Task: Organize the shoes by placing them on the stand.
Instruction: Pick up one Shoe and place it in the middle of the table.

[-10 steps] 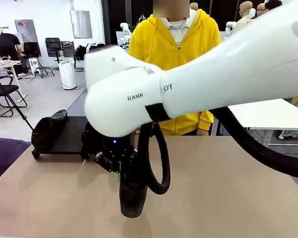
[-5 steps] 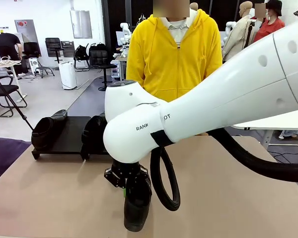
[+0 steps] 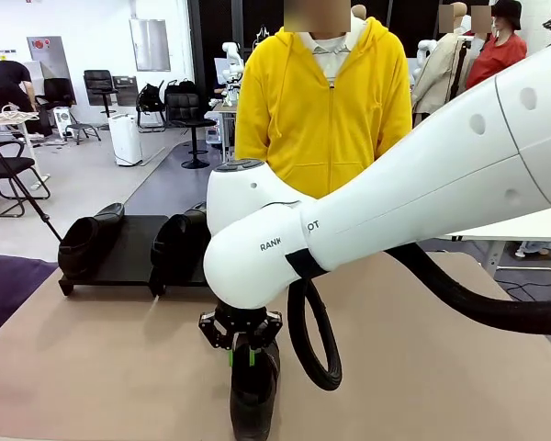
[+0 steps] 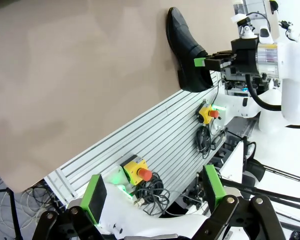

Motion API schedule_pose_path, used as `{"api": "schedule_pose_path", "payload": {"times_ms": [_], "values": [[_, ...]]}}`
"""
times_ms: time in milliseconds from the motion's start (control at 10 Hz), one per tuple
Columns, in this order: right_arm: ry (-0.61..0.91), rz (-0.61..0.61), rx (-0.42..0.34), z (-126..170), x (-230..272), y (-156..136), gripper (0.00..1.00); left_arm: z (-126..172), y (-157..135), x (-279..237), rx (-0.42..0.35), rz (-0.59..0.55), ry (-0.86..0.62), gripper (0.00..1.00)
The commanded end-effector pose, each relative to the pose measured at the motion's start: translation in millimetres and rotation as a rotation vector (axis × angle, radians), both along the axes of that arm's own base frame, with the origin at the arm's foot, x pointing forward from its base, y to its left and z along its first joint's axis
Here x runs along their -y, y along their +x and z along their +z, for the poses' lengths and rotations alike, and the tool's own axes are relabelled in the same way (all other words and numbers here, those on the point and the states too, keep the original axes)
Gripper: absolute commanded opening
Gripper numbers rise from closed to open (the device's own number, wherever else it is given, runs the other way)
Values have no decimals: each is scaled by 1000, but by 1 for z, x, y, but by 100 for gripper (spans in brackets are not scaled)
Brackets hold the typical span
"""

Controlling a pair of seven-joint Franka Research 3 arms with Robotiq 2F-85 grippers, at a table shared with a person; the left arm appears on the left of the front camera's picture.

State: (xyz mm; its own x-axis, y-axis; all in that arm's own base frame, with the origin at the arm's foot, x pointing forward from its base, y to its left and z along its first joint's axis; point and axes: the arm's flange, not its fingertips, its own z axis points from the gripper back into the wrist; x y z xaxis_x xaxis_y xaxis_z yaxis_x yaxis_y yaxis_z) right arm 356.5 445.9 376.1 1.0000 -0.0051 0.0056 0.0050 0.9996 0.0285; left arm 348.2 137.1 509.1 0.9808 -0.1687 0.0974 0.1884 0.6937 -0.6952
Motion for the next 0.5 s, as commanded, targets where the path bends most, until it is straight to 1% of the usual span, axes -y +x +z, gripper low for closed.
{"api": "schedule_pose_path", "payload": {"times_ms": [0, 100, 200, 300, 400], "values": [[4, 5, 32, 2, 10, -2, 100, 0, -3, -2, 3, -14, 6, 100], [10, -3, 39, 5, 13, -1, 100, 0, -3, -2, 3, -14, 6, 100], [29, 4, 51, 16, 17, -3, 100, 0, -3, -2, 3, -14, 6, 100], [67, 33, 52, 35, 27, -10, 100, 0, -3, -2, 3, -14, 6, 100], [79, 74, 52, 65, 46, -21, 100, 0, -3, -2, 3, -14, 6, 100]]}}
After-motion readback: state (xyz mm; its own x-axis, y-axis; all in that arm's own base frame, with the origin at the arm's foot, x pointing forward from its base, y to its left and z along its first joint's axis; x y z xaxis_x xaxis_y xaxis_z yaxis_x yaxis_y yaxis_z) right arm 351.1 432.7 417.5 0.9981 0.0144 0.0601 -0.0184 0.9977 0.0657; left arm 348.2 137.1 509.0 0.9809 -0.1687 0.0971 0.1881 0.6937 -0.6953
